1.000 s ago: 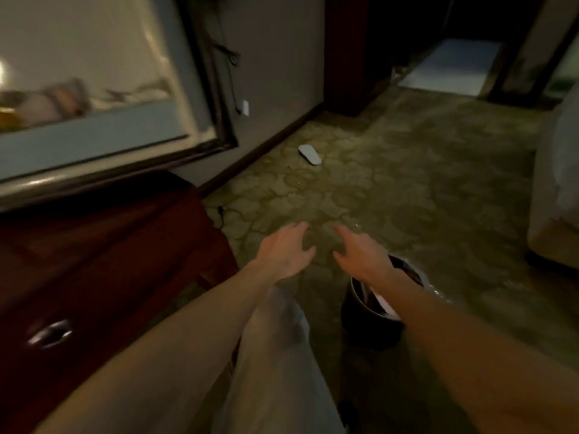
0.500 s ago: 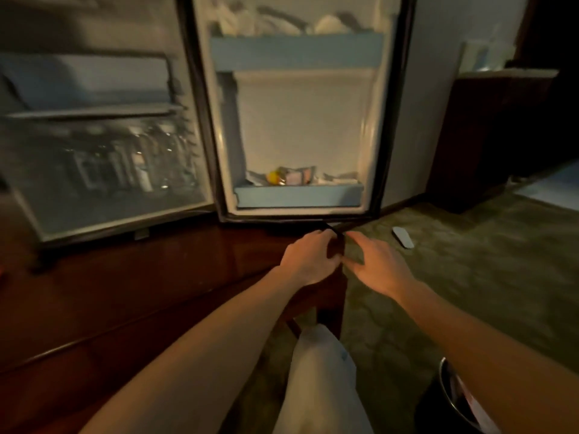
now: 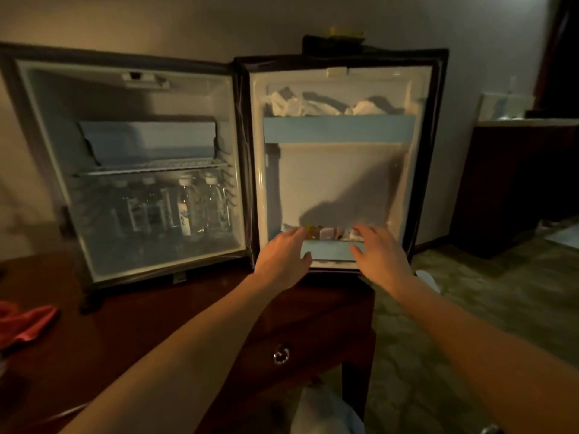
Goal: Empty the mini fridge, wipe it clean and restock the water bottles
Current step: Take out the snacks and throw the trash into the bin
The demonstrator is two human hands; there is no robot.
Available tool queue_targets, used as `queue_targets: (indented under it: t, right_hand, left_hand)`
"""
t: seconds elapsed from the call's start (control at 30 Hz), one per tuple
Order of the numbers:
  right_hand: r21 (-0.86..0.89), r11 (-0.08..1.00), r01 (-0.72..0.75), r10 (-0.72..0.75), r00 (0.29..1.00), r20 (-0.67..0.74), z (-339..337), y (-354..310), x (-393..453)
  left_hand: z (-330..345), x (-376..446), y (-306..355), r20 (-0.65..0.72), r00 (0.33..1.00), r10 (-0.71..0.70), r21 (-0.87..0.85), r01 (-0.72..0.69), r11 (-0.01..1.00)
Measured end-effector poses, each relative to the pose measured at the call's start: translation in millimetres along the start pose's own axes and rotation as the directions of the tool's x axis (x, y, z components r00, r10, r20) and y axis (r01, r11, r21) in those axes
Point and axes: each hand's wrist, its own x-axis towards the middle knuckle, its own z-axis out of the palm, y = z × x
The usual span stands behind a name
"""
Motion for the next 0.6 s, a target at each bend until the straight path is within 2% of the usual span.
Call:
queue_targets:
  t: [0.1,0.17,0.23,0.3,0.4,0.53,0.6]
  right_hand:
    - [0.001,1.0,-0.03,0.03,0.999,0.02,-4.9,8.1,26.0]
    - [0.051,0.998,-0.047,0.042,0.995,0.088,-5.7,10.9,38.1]
    - [0.146,0.988,-0.041,0.02,0.99,0.138,-2.5,7.7,46.9]
    - [0.218,0.976,-0.015,-0.014,0.991,0.131,4.2,-0.9,53.3]
    - [0.234,0.972,0.029,-0.066,0.986,0.155,22.1,-14.6,59.2]
    - [0.307,0.95,0.064,-0.094,0.992,0.083,39.6,-20.7,62.0]
    - [0.389,0.92,0.044,-0.06,0.998,0.029,36.1,-17.3,62.7]
  left_hand:
    - [-2.7,22.6,-6.6,-0.037,0.999,-0.002,0.004,0.002,1.0]
    - [-0.8,36.5,-12.7,-0.027,1.0,-0.012,0.018,0.013,1.0]
    - [2.7,47.1,-21.0,-0.002,1.0,-0.028,0.01,0.028,1.0]
    - [6.4,53.5,-29.4,0.014,1.0,-0.02,0.0,0.02,1.0]
    - [10.4,56.4,-36.5,0.025,1.0,0.018,0.035,-0.018,0.999]
    - [11.5,57.6,-41.5,0.049,0.997,0.063,0.049,-0.066,0.997]
    - [11.7,56.8,-43.7,0.063,0.996,0.061,0.051,-0.064,0.997]
